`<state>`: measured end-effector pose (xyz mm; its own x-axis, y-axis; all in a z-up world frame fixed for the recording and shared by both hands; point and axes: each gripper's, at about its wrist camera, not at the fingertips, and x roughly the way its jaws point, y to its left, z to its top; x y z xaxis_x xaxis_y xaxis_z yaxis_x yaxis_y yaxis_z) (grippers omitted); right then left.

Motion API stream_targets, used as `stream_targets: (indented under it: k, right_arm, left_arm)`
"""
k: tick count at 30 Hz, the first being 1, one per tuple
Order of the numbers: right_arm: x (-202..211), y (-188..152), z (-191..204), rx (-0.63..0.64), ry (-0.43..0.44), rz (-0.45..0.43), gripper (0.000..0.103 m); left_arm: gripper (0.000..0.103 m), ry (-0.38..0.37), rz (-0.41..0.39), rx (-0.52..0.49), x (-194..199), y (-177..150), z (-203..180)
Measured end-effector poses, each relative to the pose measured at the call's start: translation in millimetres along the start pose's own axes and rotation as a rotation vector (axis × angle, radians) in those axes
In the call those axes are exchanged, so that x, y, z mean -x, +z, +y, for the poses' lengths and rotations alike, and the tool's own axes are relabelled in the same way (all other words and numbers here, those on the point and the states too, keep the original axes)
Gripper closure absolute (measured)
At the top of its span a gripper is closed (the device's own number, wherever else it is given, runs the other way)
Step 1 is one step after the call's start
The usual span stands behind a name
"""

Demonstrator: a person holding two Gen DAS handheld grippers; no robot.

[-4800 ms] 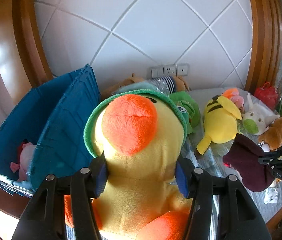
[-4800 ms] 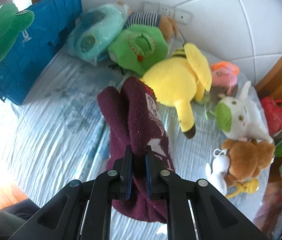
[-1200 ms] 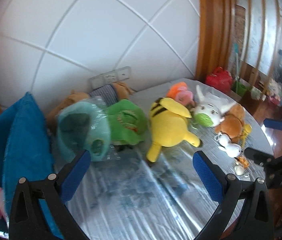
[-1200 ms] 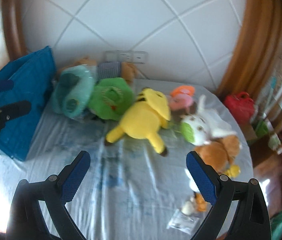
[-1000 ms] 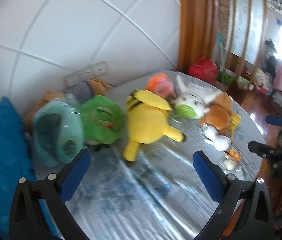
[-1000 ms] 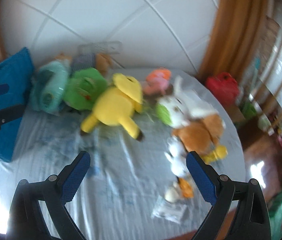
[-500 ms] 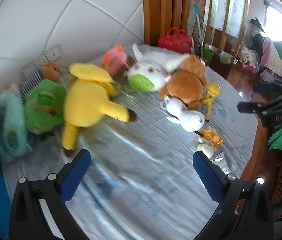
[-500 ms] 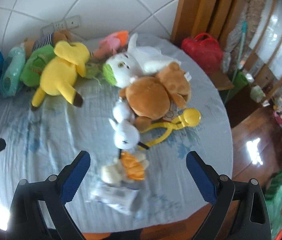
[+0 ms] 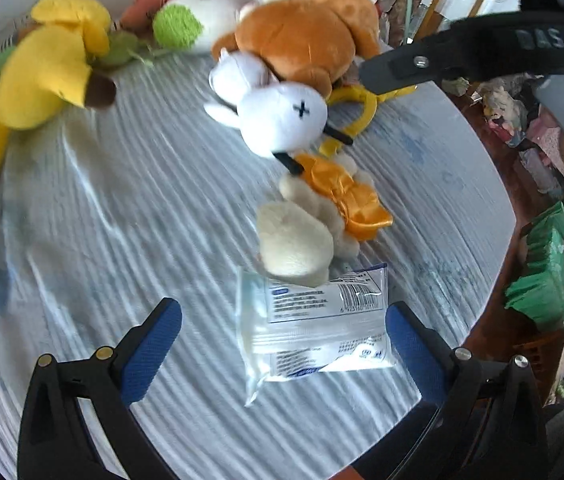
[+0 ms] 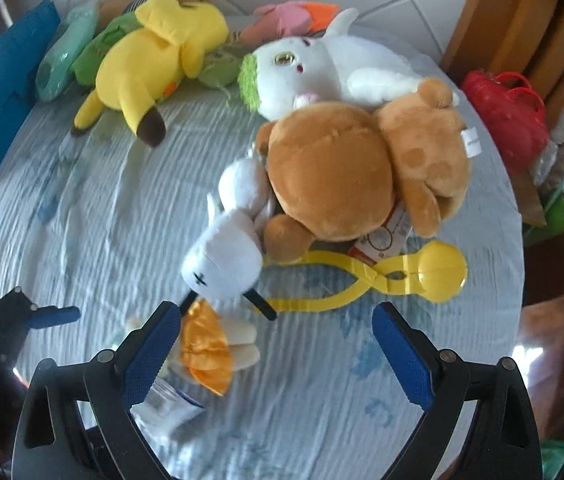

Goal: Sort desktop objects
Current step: 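Grasp the white snack packet with the left tool while the right tool grasps the cream plush with orange bow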

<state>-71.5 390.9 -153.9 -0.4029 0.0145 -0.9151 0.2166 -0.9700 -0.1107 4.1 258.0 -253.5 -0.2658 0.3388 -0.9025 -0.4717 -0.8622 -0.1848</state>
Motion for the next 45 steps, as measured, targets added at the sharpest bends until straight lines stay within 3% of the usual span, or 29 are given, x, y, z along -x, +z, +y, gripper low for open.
stream_targets:
  k: [1,2,8,10,14,20,27,30,37,38,45]
  right_arm:
    - [-2,-3,-2,0.005,0.003,0.009,0.006]
    - [-5,-5,-4,0.009,0.005,0.018,0.006]
    - [-14,-15,-7,0.033,0.021,0.046,0.006]
    - [-15,-16,-5,0.033,0.032,0.049,0.006]
    - [-19,-23,9,0.048,0.080,0.056,0.006]
    - [-39,-30,48,0.068,0.148,0.090,0.005]
    - [-76,-30,90,0.076,0.084,0.149,0.004]
    - [-76,-29,84,-0.011,0.053,0.132,0.028]
    - [-52,-25,91,-0.095,0.023,0.142,0.060]
    - [-45,-24,96,-0.099,0.019,0.135,0.076]
    - [14,-3,156,-0.022,0.016,0.054,0.076]
  left_arm:
    - [0.012,-0.004,0.004,0.014,-4,0,1]
    - [0.041,-0.006,0.008,0.026,-7,-1,1]
    - [0.067,-0.035,0.025,0.043,-4,-3,-2]
    - [0.071,-0.035,0.016,0.050,6,-5,2]
    - [0.072,-0.015,-0.003,0.057,35,-12,18]
    - [0.072,0.074,-0.023,0.087,77,-31,64]
    - [0.072,0.097,-0.030,0.098,101,-46,105]
    - [0.072,0.083,-0.032,0.082,106,-48,113]
    - [0.072,0.071,-0.092,0.040,137,-53,143]
    - [0.072,0.072,-0.107,0.037,144,-52,147]
    - [0.072,0.129,-0.220,0.051,206,-57,192]
